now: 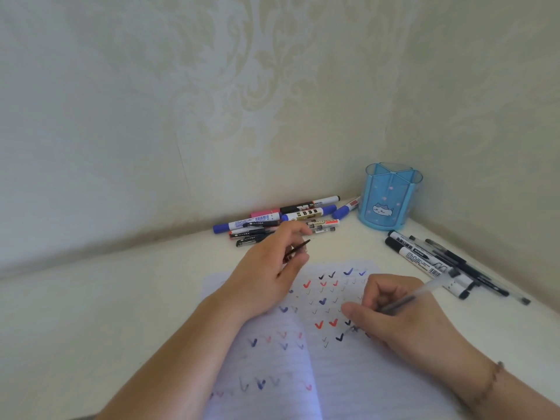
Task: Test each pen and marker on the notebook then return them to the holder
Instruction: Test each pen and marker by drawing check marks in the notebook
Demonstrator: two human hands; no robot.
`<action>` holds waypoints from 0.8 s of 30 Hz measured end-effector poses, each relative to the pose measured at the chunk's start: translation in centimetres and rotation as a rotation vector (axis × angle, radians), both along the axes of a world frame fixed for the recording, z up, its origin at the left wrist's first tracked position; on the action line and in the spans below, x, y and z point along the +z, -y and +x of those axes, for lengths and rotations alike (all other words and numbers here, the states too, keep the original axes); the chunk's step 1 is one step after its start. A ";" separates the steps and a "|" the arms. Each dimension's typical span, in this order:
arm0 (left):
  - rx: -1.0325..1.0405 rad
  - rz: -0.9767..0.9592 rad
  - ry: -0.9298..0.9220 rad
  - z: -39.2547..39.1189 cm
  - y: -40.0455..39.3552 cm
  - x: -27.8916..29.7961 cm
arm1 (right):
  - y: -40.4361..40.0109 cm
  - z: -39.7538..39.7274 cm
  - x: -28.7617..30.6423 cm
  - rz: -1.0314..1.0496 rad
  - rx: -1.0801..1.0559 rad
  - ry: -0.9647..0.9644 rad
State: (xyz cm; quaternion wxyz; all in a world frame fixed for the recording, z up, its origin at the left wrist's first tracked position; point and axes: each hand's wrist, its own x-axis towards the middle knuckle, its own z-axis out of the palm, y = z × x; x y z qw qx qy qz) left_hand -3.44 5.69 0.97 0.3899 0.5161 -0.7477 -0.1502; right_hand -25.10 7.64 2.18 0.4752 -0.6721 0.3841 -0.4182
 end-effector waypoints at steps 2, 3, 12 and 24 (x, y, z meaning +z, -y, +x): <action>0.013 0.011 0.006 0.0 0.3 -0.1 | 0.0 0.2 -0.3 -0.046 -0.030 -0.050; 0.016 0.012 0.007 0.0 0.4 -0.1 | 0.0 0.2 -0.5 -0.065 -0.035 -0.072; 0.001 -0.078 0.057 0.0 0.7 -0.3 | 0.0 0.4 -1.4 -0.116 -0.001 -0.238; -0.042 -0.124 0.001 -0.1 0.7 -0.2 | 0.3 0.4 -1.0 -0.064 -0.012 -0.164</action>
